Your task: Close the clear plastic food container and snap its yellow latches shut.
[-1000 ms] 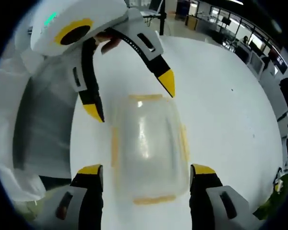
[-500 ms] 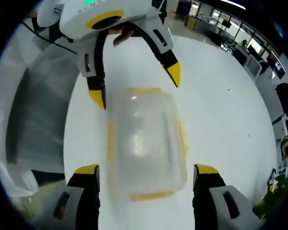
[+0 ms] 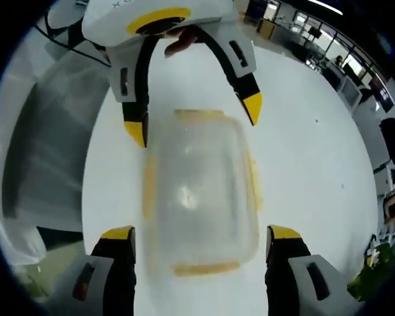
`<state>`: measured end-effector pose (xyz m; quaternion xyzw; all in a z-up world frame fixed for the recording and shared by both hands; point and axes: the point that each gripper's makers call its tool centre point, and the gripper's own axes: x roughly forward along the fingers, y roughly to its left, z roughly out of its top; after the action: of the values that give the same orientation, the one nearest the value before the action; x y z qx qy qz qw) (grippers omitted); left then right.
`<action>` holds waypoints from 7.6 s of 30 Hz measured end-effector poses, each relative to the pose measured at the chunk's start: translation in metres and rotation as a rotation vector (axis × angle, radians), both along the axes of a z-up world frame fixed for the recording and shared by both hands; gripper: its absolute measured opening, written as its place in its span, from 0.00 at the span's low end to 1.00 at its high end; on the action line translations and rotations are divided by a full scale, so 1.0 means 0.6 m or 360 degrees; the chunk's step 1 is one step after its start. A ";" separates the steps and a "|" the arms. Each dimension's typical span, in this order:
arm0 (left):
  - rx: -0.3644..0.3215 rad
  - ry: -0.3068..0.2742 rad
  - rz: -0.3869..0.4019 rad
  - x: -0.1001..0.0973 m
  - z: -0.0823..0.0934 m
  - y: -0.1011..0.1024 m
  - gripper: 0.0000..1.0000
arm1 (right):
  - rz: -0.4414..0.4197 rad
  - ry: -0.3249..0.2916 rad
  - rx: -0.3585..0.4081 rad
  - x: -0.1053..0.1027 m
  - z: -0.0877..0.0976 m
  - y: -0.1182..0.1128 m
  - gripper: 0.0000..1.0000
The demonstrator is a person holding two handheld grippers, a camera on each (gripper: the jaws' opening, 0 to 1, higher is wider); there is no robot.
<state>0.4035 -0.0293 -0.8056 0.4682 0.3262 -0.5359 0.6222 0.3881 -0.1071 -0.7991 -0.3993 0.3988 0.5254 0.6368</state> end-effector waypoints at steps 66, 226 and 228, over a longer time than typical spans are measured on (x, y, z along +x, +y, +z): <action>0.0129 0.0108 0.0012 -0.056 -0.031 0.120 0.80 | 0.0060 0.0027 -0.0049 -0.051 -0.020 0.100 0.72; -0.0124 0.0084 0.0182 0.063 -0.011 0.269 0.99 | -0.0065 -0.0077 -0.0092 0.066 -0.008 0.243 0.90; -0.0136 0.0088 0.0197 0.059 -0.011 0.271 0.99 | -0.0081 -0.0104 -0.0083 0.067 -0.005 0.242 0.90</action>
<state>0.4390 0.1334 -0.8123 0.4050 0.3484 -0.5226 0.6644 0.4282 0.0378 -0.8020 -0.4223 0.4013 0.4853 0.6520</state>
